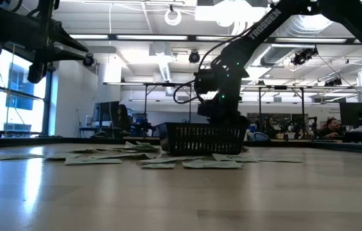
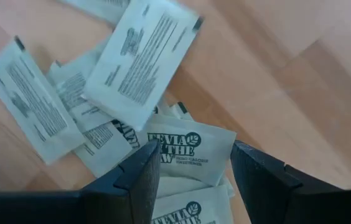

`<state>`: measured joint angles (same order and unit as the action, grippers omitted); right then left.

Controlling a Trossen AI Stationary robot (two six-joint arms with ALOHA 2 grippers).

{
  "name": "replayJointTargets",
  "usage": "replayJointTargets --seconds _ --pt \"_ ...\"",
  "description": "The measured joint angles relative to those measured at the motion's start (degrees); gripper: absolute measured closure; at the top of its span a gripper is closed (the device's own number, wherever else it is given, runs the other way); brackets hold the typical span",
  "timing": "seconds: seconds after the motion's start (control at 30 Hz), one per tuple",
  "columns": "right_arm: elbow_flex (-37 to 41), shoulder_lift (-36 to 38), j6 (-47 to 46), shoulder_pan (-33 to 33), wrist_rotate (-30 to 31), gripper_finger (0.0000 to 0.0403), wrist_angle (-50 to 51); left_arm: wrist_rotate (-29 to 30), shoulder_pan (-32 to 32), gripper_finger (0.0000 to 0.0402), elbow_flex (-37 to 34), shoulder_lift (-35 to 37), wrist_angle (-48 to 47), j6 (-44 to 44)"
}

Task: Pick and place Stevia / Truvia into bins
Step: Put the green stevia packet into the black bin

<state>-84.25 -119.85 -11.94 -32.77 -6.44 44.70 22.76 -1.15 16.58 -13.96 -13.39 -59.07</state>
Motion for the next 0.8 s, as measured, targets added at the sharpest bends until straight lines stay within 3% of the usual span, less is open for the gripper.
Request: replayJointTargets --seconds 0.2,0.4,0.6,0.8 --pt "0.0 -0.4 0.3 0.1 -4.6 0.0234 0.3 1.3 0.0 0.0291 0.0 0.0 0.0 -1.2" --pt "0.0 -0.4 0.4 0.2 -7.7 0.0302 0.7 2.6 0.0 0.0291 0.0 -0.1 -0.2 -1.2" --pt "0.0 -0.4 0.8 0.2 -6.8 0.0393 1.2 4.3 0.0 0.0291 0.0 -0.1 -0.2 -1.2" --pt "0.0 0.0 1.7 0.2 -2.0 0.04 1.3 4.9 0.0 0.0291 0.0 -0.1 -0.3 -1.1"
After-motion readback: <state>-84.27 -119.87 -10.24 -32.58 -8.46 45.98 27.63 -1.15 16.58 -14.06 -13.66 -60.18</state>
